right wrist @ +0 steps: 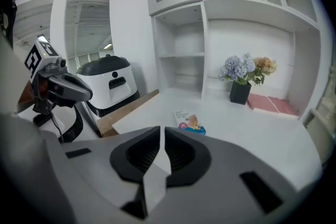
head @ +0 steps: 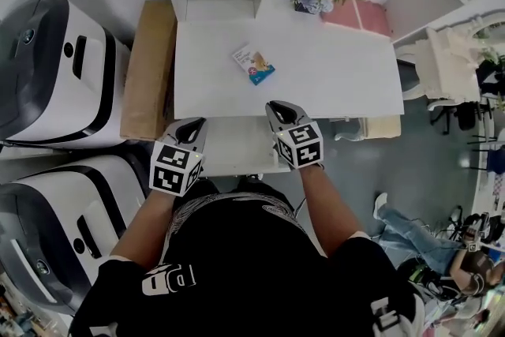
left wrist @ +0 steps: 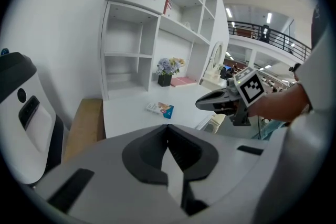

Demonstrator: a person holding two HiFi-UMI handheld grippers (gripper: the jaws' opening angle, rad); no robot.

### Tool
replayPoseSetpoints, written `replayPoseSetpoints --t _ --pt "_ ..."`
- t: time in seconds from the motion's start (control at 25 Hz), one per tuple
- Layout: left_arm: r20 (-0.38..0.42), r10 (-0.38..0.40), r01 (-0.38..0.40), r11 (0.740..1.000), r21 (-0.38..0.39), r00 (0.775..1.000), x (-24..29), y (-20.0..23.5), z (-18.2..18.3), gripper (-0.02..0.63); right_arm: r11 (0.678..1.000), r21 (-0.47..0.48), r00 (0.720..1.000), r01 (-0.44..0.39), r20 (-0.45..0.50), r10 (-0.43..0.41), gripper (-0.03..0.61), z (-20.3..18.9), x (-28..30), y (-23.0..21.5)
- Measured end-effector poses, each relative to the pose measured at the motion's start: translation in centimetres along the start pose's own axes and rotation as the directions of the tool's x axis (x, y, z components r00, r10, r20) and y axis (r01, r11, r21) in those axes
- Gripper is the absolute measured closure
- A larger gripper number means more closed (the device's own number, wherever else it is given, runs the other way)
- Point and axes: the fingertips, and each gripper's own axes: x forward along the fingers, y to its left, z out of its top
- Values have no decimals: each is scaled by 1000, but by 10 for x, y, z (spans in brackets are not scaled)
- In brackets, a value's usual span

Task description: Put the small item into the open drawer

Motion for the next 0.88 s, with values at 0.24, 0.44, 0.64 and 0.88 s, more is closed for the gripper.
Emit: replayPoseSetpoints --t 0.24,0.44,0.64,0.88 --pt "-11 -1 1 1000 -23 1000 0 20 -12 600 997 -77 995 26 -90 -33 512 1 47 -16" --pt "-13 17 -17 999 -47 1000 -6 34 -17 600 992 -118 985 43 -161 -61 485 -3 89 -39" --pt "-9 44 -44 995 -88 999 -12 47 -22 600 993 -107 979 47 -193 -67 459 3 117 -62" --pt "-18 67 -69 990 -124 998 -16 57 -30 600 991 -133 969 12 -241 -44 389 6 145 -71"
